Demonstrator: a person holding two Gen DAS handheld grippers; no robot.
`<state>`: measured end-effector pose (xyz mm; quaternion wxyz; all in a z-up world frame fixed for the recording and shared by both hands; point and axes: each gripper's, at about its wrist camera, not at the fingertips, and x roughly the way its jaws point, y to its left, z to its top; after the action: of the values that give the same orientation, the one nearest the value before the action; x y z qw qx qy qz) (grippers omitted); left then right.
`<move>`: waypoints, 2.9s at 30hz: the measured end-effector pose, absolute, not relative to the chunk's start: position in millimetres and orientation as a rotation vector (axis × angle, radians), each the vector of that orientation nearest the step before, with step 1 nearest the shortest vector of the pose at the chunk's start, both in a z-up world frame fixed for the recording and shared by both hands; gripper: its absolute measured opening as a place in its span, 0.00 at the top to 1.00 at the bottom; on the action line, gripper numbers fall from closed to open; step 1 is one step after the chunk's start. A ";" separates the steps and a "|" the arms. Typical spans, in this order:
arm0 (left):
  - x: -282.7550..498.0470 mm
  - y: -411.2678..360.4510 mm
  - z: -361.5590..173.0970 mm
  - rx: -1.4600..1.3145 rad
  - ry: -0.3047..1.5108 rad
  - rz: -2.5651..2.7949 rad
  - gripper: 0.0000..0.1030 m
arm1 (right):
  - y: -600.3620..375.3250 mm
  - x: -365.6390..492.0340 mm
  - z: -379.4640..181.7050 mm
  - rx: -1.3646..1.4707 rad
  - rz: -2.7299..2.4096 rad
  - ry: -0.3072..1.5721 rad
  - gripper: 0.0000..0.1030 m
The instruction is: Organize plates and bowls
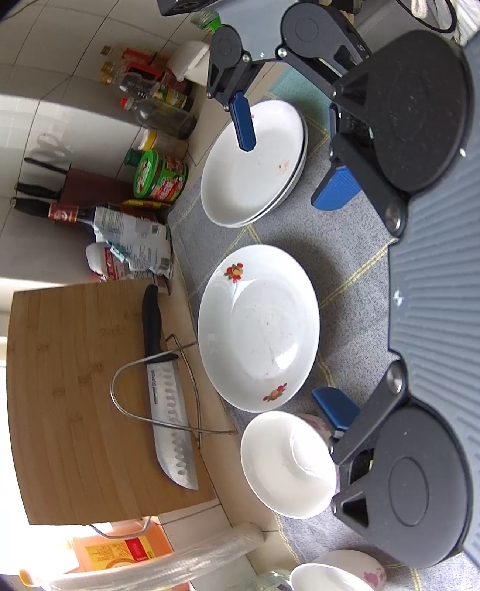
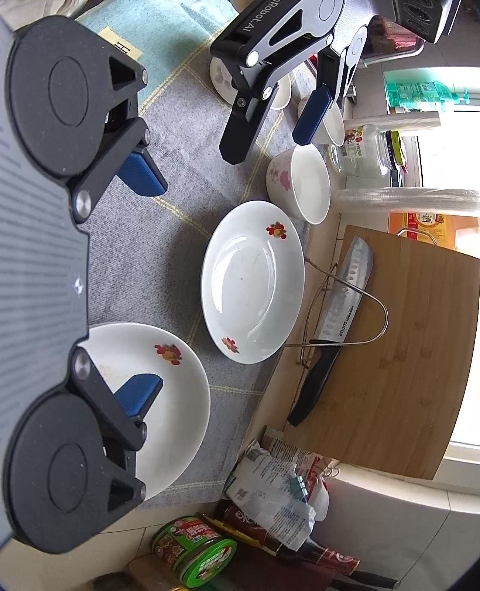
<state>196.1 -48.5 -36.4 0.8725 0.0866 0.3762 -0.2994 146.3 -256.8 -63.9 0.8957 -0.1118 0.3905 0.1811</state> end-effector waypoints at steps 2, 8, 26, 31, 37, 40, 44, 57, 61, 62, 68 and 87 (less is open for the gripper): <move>201.0 -53.7 -36.9 0.182 0.815 -0.588 0.02 | -260.6 156.5 -67.6 -0.246 0.405 0.802 0.00; 212.8 -69.3 -35.4 0.199 0.865 -0.560 0.02 | -270.6 182.5 -79.5 -0.247 0.494 0.803 0.00; 291.7 -67.4 -26.7 0.272 0.916 -0.607 0.02 | -240.9 225.8 -85.1 -0.376 0.492 0.869 0.00; 314.6 -74.0 -31.3 0.325 0.924 -0.637 0.02 | -237.6 232.7 -89.5 -0.400 0.486 0.894 0.00; 338.3 -83.8 -43.3 0.355 0.963 -0.656 0.02 | -236.6 242.8 -99.1 -0.429 0.494 0.926 0.00; 349.4 -88.2 -48.4 0.350 0.984 -0.660 0.02 | -237.1 246.8 -102.5 -0.435 0.493 0.939 0.00; 363.4 -94.2 -53.3 0.336 1.008 -0.669 0.02 | -238.4 252.7 -105.6 -0.436 0.502 0.951 0.00; 392.2 -104.1 -70.7 0.329 1.069 -0.676 0.03 | -230.3 275.5 -122.2 -0.443 0.536 1.010 0.00; 396.0 -104.2 -77.3 0.334 1.097 -0.676 0.03 | -229.8 280.2 -125.7 -0.425 0.546 1.028 0.00; 397.1 -104.1 -78.5 0.330 1.103 -0.679 0.03 | -229.8 281.7 -126.9 -0.420 0.547 1.034 0.00; 404.4 -104.0 -85.4 0.293 1.158 -0.696 0.03 | -230.7 286.1 -130.2 -0.393 0.566 1.052 0.00; 428.5 -106.0 -103.5 0.210 1.282 -0.713 0.03 | -230.1 291.2 -133.1 -0.357 0.596 1.062 0.00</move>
<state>428.5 -106.0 -103.5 0.7378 0.0955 0.5840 -0.3247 291.2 -230.1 -133.1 0.8054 -0.1666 0.4961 0.2784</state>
